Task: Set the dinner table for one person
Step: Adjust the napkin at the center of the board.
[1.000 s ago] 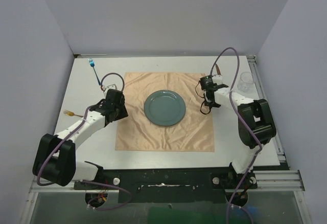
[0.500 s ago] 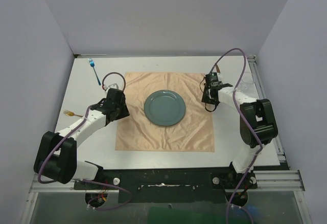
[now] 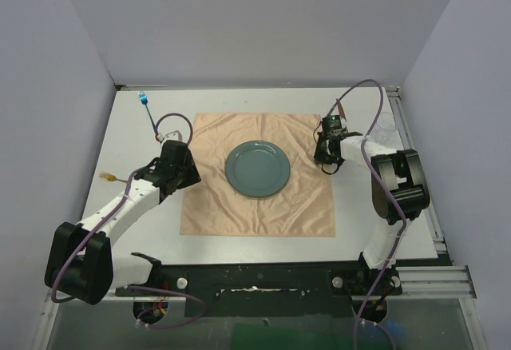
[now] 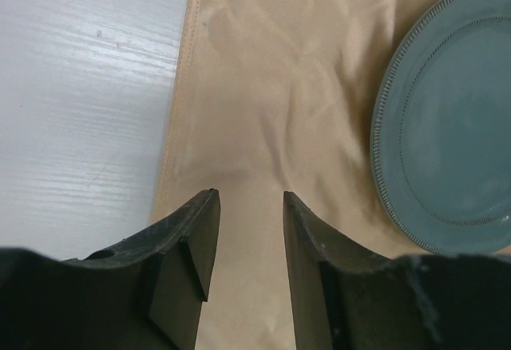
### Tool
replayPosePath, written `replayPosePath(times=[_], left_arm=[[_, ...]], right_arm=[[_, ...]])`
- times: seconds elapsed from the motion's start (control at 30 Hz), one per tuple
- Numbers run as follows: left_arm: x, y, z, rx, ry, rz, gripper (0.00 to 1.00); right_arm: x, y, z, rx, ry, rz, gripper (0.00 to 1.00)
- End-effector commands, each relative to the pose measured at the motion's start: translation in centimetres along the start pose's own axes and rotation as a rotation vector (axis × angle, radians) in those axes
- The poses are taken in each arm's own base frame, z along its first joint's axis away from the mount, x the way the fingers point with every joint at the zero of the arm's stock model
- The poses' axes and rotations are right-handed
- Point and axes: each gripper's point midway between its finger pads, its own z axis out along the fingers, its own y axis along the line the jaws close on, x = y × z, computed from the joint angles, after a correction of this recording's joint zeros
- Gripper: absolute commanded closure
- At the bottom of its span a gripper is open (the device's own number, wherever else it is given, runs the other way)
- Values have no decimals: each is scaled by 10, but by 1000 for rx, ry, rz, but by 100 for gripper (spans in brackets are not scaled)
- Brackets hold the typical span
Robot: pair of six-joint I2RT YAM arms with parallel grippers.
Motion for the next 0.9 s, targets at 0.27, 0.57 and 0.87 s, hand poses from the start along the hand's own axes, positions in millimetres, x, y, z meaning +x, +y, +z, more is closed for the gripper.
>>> replayPosePath(times=[0.27, 0.57, 0.87], left_arm=[[-18, -9, -8, 26, -61, -7, 64], [-23, -11, -9, 24, -66, -4, 64], [-28, -14, -12, 32, -83, -8, 64]], right_arm=[[-10, 5, 13, -24, -16, 17, 93], [-11, 3, 16, -10, -8, 14, 93], [-11, -5, 11, 28, 2, 7, 93]])
